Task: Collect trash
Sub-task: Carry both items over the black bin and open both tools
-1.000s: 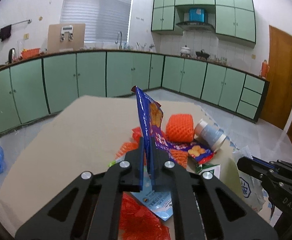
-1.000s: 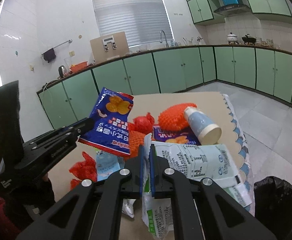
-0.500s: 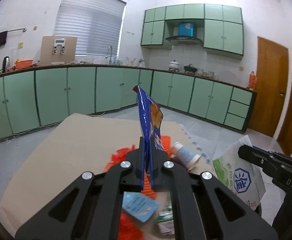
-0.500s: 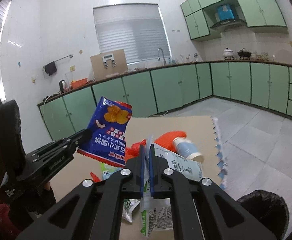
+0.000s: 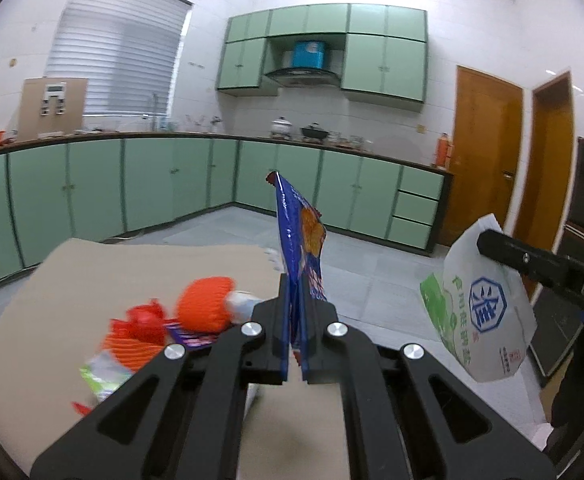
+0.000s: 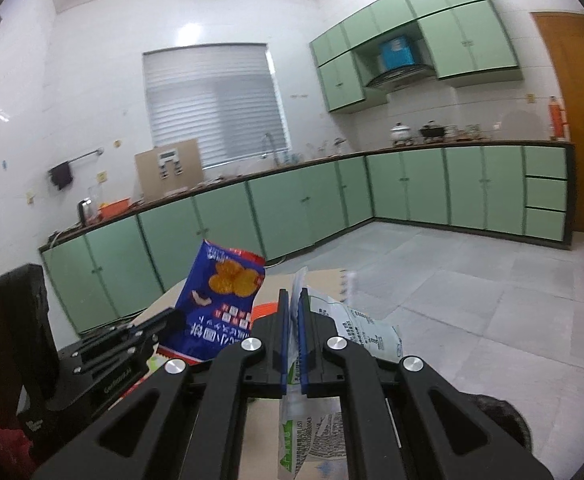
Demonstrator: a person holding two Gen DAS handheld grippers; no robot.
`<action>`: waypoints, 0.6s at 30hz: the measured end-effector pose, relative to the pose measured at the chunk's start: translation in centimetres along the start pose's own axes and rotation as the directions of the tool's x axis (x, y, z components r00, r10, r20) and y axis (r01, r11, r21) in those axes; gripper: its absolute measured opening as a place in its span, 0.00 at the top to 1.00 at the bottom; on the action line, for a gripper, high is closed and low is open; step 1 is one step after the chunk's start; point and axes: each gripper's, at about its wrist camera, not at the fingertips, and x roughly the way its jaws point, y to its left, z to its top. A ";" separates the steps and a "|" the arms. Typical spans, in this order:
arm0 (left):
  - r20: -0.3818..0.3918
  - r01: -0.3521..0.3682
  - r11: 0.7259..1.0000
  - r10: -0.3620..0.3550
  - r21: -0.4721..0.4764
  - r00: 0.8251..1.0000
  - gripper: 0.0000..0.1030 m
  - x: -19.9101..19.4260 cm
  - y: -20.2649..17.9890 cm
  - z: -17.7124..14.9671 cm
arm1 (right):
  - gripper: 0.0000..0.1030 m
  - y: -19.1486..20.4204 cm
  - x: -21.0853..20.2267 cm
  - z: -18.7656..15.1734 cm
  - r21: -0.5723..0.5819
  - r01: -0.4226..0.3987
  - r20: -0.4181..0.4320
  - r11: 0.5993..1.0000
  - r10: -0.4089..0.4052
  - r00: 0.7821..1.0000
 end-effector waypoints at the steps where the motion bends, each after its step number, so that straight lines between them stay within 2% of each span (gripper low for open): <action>1: -0.004 0.020 1.000 -0.020 0.006 1.000 0.98 0.6 -1.0 -0.1 | 0.96 -0.8 -0.4 0.0 0.007 0.017 0.005 1.000 -0.017 1.000; 10: -0.049 0.147 0.988 -0.145 0.050 0.988 0.98 5.4 -8.3 -2.3 | 0.96 -8.0 -1.7 -0.9 0.075 0.164 -0.004 0.984 -0.164 0.986; 18: -0.125 0.200 0.979 -0.193 0.047 0.973 0.98 10.0 -11.9 -5.1 | 0.96 -14.0 -1.5 -4.6 0.134 0.262 -0.077 0.956 -0.254 0.964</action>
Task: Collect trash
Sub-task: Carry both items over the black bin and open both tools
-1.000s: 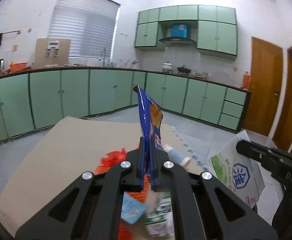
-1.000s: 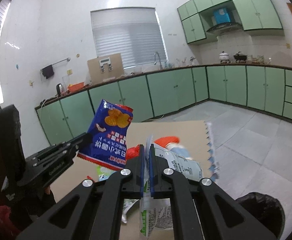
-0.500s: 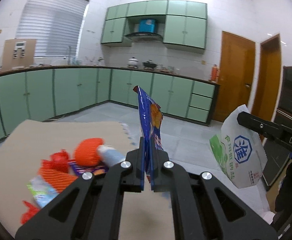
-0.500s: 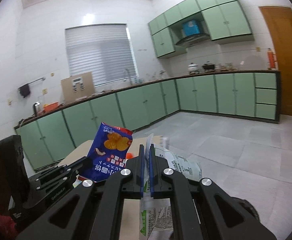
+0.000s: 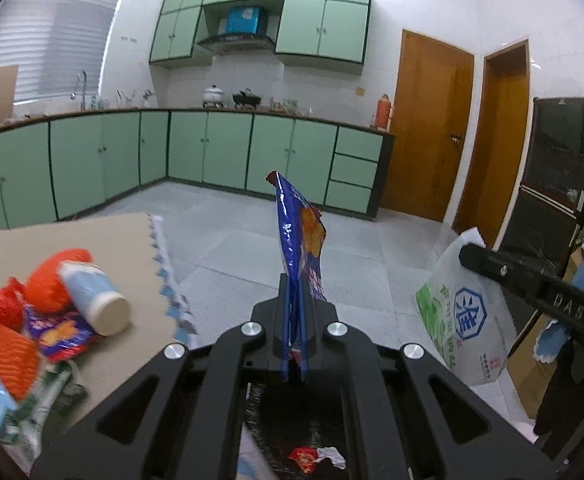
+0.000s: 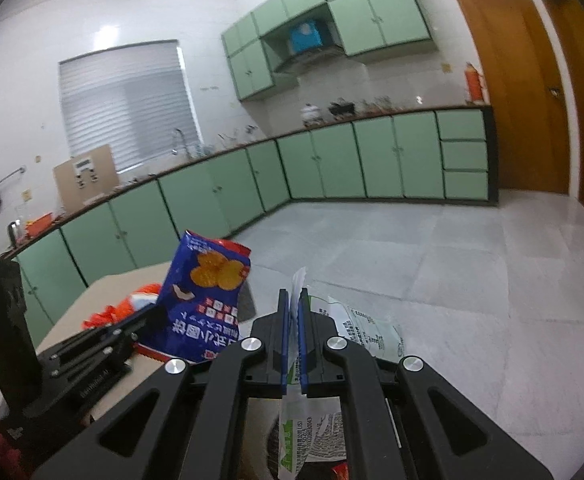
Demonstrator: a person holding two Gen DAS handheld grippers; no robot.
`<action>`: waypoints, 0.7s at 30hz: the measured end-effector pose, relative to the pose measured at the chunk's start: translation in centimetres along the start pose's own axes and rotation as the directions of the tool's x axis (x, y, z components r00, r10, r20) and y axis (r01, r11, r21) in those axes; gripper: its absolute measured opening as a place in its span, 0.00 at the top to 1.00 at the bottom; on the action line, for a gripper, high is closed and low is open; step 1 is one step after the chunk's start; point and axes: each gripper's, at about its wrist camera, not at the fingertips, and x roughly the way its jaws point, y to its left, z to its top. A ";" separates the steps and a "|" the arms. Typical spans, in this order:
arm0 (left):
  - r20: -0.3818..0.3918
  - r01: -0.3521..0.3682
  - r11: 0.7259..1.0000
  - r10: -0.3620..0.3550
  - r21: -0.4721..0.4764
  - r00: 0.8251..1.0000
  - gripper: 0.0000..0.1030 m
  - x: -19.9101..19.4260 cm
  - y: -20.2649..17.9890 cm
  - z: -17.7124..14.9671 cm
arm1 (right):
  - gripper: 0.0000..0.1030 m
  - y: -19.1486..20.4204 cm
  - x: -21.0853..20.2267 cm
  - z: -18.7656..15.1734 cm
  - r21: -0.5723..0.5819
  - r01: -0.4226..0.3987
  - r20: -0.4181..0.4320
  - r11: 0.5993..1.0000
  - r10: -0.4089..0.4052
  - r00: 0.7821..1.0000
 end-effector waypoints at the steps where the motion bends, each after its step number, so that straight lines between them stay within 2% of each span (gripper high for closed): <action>1: -0.012 0.006 1.000 -0.006 0.001 1.000 0.98 0.7 -0.3 -0.3 | 0.96 -0.8 0.4 -0.5 0.012 0.008 -0.012 1.000 -0.007 1.000; 4: -0.053 0.031 0.999 -0.031 0.007 0.998 0.98 2.9 -1.2 -1.0 | 0.96 -2.8 1.2 -1.5 0.035 0.022 -0.038 0.999 -0.020 0.999; 10: -0.131 0.040 0.999 -0.035 0.036 0.991 0.97 6.4 -2.5 -2.4 | 0.96 -6.4 4.0 -3.8 0.087 0.050 -0.110 0.995 -0.040 0.993; 15: -0.181 0.048 0.998 -0.040 0.042 0.983 0.93 8.1 -2.6 -3.2 | 0.95 -7.4 5.5 -4.7 0.099 0.061 -0.150 0.993 -0.046 0.988; 18: -0.193 0.048 0.998 -0.040 0.037 0.980 0.87 8.5 -2.5 -3.5 | 0.91 -7.9 5.9 -4.9 0.115 0.073 -0.161 0.991 -0.054 0.985; 20: -0.194 0.045 0.998 -0.038 0.033 0.980 0.79 8.8 -2.5 -3.4 | 0.79 -8.2 6.0 -4.9 0.126 0.076 -0.164 0.989 -0.054 0.985; 21: -0.193 0.046 0.998 -0.039 0.030 0.980 0.79 8.7 -2.5 -3.3 | 0.77 -8.3 6.0 -4.9 0.126 0.081 -0.164 0.989 -0.060 0.985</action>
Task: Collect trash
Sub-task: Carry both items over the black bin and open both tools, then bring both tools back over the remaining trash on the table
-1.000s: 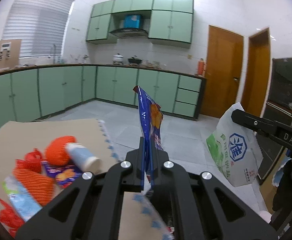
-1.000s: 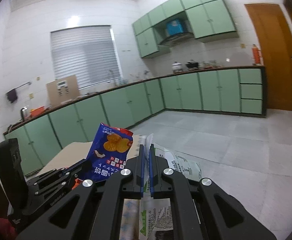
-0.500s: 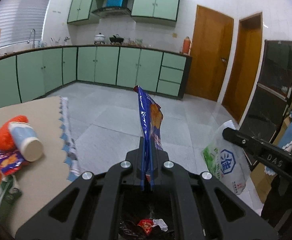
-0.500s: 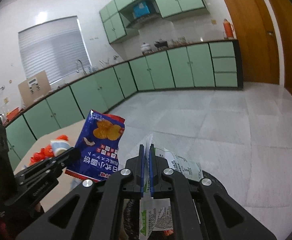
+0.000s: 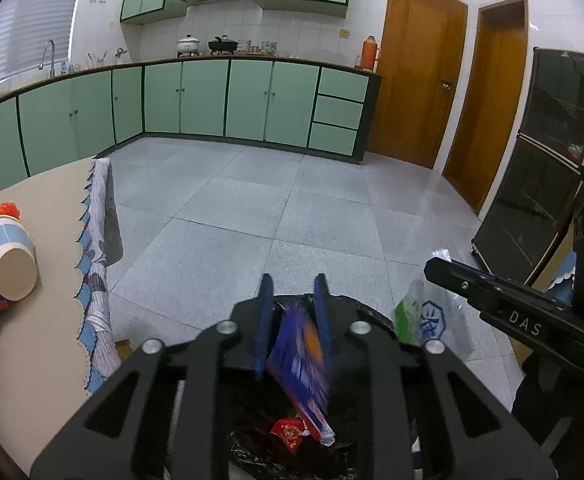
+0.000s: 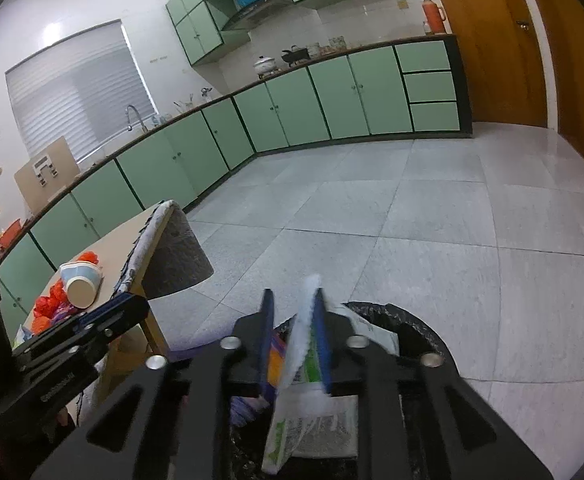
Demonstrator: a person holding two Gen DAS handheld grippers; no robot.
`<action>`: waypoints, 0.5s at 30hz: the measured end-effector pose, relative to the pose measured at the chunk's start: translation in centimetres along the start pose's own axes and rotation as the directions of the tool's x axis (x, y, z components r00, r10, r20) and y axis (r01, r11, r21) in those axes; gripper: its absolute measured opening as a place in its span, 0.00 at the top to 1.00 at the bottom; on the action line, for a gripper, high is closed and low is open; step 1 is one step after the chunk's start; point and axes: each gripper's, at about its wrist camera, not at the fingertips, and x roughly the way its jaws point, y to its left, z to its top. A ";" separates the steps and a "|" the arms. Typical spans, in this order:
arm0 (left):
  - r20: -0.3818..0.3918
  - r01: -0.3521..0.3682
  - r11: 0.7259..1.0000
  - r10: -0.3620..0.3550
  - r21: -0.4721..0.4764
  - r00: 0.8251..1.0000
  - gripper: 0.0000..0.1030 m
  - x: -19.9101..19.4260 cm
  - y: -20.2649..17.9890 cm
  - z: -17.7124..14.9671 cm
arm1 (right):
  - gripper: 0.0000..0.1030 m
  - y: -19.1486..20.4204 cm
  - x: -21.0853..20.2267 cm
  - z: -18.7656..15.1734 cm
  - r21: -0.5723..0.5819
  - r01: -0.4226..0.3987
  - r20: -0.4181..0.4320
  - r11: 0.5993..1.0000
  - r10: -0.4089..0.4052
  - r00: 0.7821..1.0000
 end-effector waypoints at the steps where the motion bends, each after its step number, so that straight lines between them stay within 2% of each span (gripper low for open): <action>1: 0.002 0.000 1.000 0.000 -0.002 1.000 0.79 -0.1 0.0 0.1 | 0.75 0.0 -0.1 0.0 0.000 0.004 0.002 1.000 -0.004 1.000; 3: 0.012 -0.005 1.000 0.005 -0.006 1.000 0.76 -0.7 0.2 0.2 | 0.69 0.1 -0.6 0.1 0.002 0.009 0.011 1.000 -0.009 1.000; 7: 0.062 -0.029 0.999 0.030 -0.026 0.998 0.64 -2.9 1.1 1.0 | 0.46 1.2 -1.8 0.3 -0.013 0.023 0.043 1.000 -0.023 0.999; 8: 0.074 -0.037 0.999 0.039 -0.030 0.997 0.60 -3.6 1.3 1.1 | 0.45 1.4 -1.9 0.4 -0.019 0.025 0.048 0.999 -0.024 0.999; 15: 0.146 -0.094 0.993 0.104 -0.076 0.984 0.52 -8.0 4.1 2.3 | 0.43 3.4 -3.1 0.2 -0.034 0.005 0.048 0.999 -0.003 0.999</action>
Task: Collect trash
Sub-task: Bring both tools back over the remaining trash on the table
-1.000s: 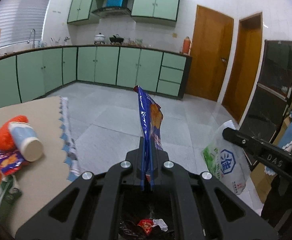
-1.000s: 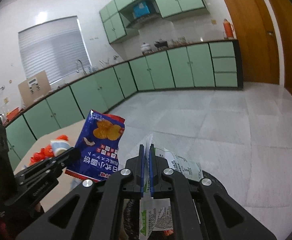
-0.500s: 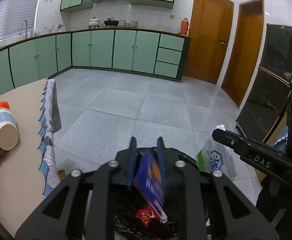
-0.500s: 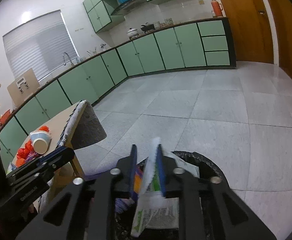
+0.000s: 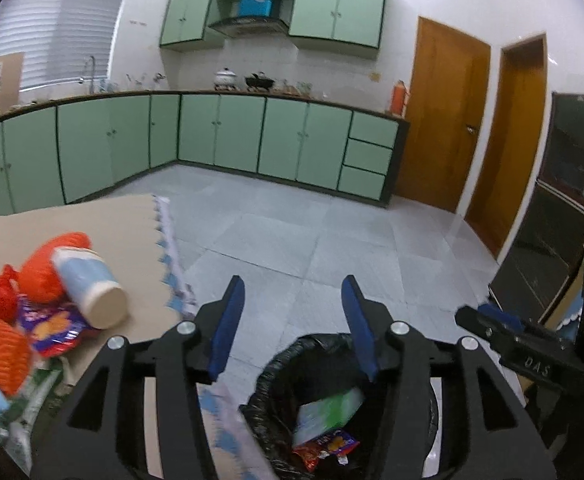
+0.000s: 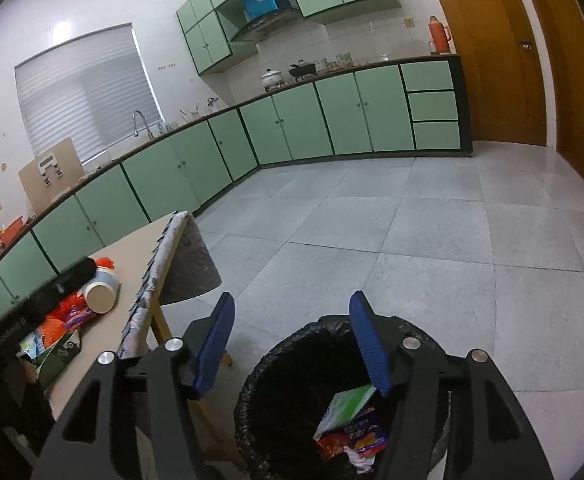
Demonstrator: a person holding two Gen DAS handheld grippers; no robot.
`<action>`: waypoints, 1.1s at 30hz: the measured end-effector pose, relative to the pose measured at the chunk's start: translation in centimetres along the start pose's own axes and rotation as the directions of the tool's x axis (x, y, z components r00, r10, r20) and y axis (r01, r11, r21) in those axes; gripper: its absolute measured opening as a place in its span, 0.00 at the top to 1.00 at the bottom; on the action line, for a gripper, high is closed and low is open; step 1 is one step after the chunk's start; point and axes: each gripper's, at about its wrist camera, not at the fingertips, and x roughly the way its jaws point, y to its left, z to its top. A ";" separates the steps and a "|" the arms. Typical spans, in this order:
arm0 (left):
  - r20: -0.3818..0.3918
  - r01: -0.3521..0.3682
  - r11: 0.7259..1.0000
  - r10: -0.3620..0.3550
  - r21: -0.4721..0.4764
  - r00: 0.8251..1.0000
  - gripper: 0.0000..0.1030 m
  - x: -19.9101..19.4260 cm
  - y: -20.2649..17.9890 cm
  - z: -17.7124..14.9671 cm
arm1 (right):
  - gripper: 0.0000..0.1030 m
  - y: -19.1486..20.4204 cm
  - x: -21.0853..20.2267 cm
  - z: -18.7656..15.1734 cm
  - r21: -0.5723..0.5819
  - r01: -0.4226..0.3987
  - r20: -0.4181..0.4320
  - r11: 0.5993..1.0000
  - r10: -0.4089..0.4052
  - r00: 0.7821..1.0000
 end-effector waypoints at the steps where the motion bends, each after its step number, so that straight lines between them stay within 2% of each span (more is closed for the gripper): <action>1: 0.007 -0.009 1.000 0.009 0.000 1.000 0.52 -0.4 0.3 0.3 | 0.43 0.3 -0.2 -0.1 0.005 -0.003 0.000 1.000 0.003 1.000; 3: 0.024 -0.031 1.000 0.031 -0.002 0.999 0.51 -1.6 1.0 0.7 | 0.43 0.5 -0.5 0.0 0.012 -0.015 0.002 1.000 0.015 1.000; 6: 0.045 -0.066 0.998 0.066 -0.010 0.997 0.43 -3.4 2.2 0.7 | 0.39 1.9 -1.0 0.4 0.004 -0.033 0.013 0.999 0.033 0.999; 12: 0.053 -0.165 0.986 0.165 -0.015 0.985 0.35 -7.1 5.7 0.1 | 0.18 6.8 -1.5 0.8 -0.039 -0.076 0.051 0.996 0.078 0.996; 14: 0.051 -0.218 0.976 0.218 -0.020 0.975 0.33 -8.5 7.5 -0.1 | 0.09 8.6 -1.4 0.6 -0.054 -0.090 0.061 0.995 0.093 0.994; 16: 0.044 -0.271 0.962 0.272 -0.028 0.961 0.33 -9.8 9.3 -0.7 | 0.06 10.8 -1.2 0.2 -0.077 -0.106 0.066 0.991 0.111 0.992; 22: 0.017 -0.424 0.904 0.425 -0.053 0.905 0.30 -13.0 14.7 -2.0 | 0.06 16.8 0.0 -1.8 -0.177 -0.162 0.044 0.971 0.172 0.984; 25: -0.009 -0.458 0.886 0.458 -0.074 0.889 0.30 -14.1 16.8 -2.9 | 0.06 19.1 0.6 -2.8 -0.197 -0.197 0.026 0.961 0.206 0.978; 29: 0.008 -0.498 0.865 0.499 -0.068 0.866 0.30 -16.2 18.2 -4.5 | 0.06 21.7 1.1 -4.0 -0.217 -0.222 0.003 0.951 0.228 0.974; 33: -0.005 -0.520 0.852 0.520 -0.059 0.854 0.30 -17.8 19.3 -5.8 | 0.06 24.5 1.2 -5.9 -0.264 -0.198 -0.005 0.944 0.204 0.979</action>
